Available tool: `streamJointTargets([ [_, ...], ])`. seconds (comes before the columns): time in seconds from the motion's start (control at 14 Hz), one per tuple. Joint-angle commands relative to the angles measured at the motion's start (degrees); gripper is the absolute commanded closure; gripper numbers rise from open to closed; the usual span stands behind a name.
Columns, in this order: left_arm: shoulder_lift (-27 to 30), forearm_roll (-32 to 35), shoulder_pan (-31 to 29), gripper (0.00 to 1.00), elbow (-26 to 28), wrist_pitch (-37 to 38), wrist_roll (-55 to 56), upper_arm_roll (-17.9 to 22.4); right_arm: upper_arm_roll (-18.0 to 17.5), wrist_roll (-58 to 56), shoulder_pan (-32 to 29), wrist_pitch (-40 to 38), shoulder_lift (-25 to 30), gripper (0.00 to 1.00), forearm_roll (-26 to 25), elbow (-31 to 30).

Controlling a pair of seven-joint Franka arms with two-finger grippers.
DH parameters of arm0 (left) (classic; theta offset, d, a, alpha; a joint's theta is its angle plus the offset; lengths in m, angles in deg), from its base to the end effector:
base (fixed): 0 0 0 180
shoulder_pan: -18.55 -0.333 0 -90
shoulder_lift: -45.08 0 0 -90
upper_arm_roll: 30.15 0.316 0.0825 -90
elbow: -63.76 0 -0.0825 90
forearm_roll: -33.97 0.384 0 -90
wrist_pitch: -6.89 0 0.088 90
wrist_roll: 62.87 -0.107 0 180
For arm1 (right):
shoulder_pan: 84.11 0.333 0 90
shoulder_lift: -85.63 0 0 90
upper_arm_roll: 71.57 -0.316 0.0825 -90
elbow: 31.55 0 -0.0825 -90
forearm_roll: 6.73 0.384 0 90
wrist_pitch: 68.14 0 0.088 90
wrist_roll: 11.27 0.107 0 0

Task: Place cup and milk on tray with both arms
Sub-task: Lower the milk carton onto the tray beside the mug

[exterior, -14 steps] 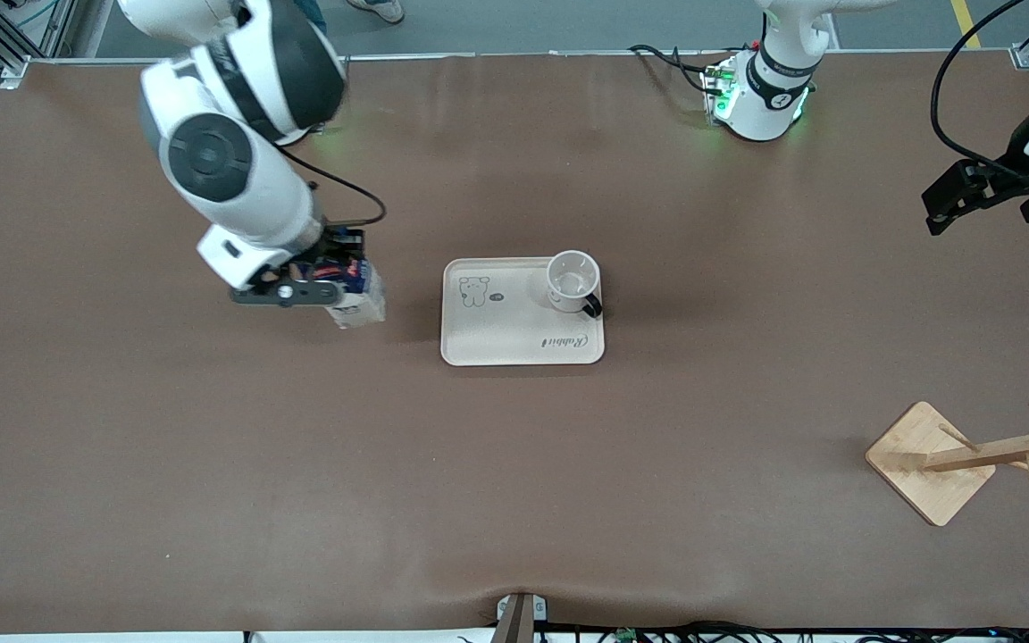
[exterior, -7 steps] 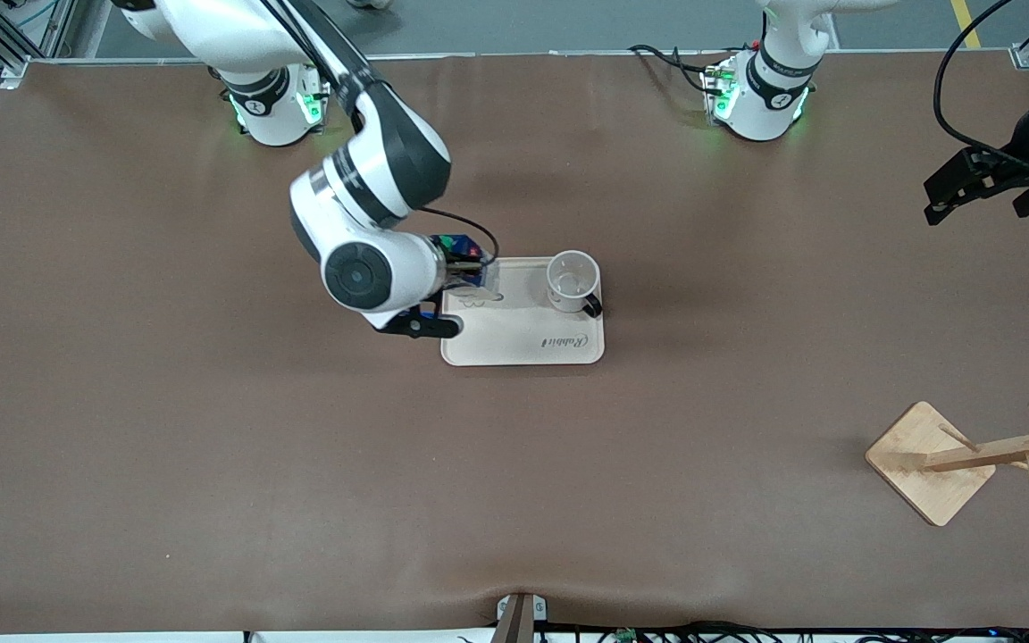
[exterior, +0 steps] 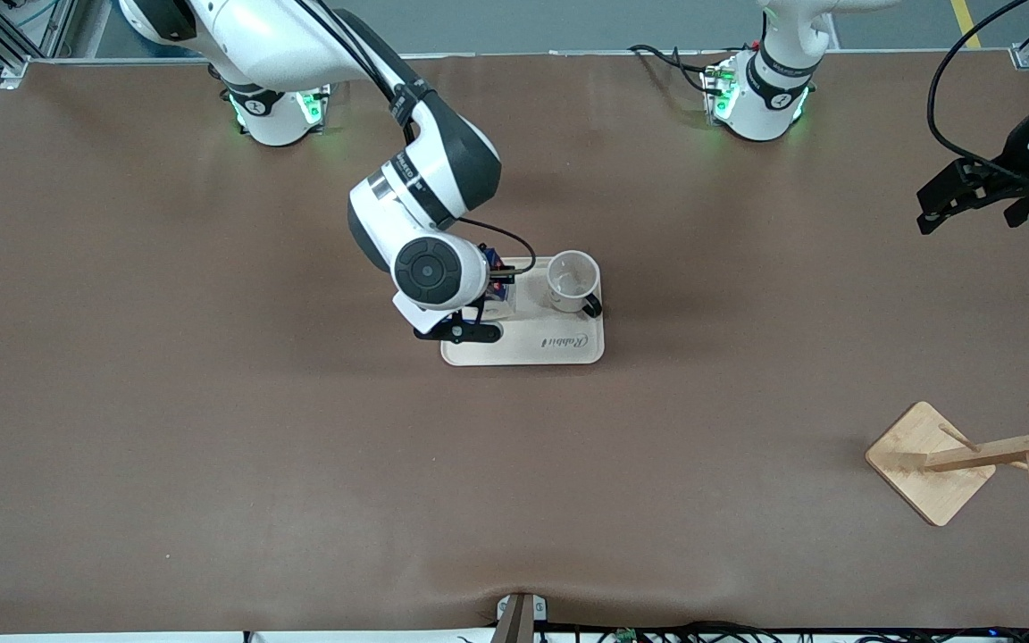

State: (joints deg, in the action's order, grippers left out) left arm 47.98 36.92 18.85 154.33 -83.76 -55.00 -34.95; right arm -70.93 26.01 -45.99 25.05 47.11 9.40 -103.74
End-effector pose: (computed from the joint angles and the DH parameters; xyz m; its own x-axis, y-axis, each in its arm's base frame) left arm 0.5385 -0.0439 0.6486 0.9971 0.0476 0.0589 0.0504 -0.9976 -0.0480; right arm 0.5394 0.4515 0.3453 0.9178 -0.0463 -0.3944 -0.0581 -0.9981 -0.0180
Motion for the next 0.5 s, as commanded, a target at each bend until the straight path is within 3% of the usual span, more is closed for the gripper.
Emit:
streamJointTargets([
  [0.0,-0.44,-1.02,0.23,0.0,-1.1,-0.14,-0.14,0.68,0.59,0.86,1.0,0.67,-1.2,1.0,-1.19,0.91],
  [0.14,-0.53,-1.02,0.23,0.0,-1.36,-0.23,-0.14,0.68,0.59,0.86,1.43,4.7,-1.29,1.0,-1.28,-0.05],
  [0.29,-0.53,-0.93,0.23,0.0,-1.28,-0.14,-0.66,0.68,0.59,0.77,1.61,7.61,-1.29,0.87,-1.8,-1.64],
  [0.43,-0.53,-0.93,-0.12,0.0,-1.37,-0.14,-0.93,0.68,0.59,1.65,1.96,7.54,-1.12,0.87,-1.8,-2.26],
])
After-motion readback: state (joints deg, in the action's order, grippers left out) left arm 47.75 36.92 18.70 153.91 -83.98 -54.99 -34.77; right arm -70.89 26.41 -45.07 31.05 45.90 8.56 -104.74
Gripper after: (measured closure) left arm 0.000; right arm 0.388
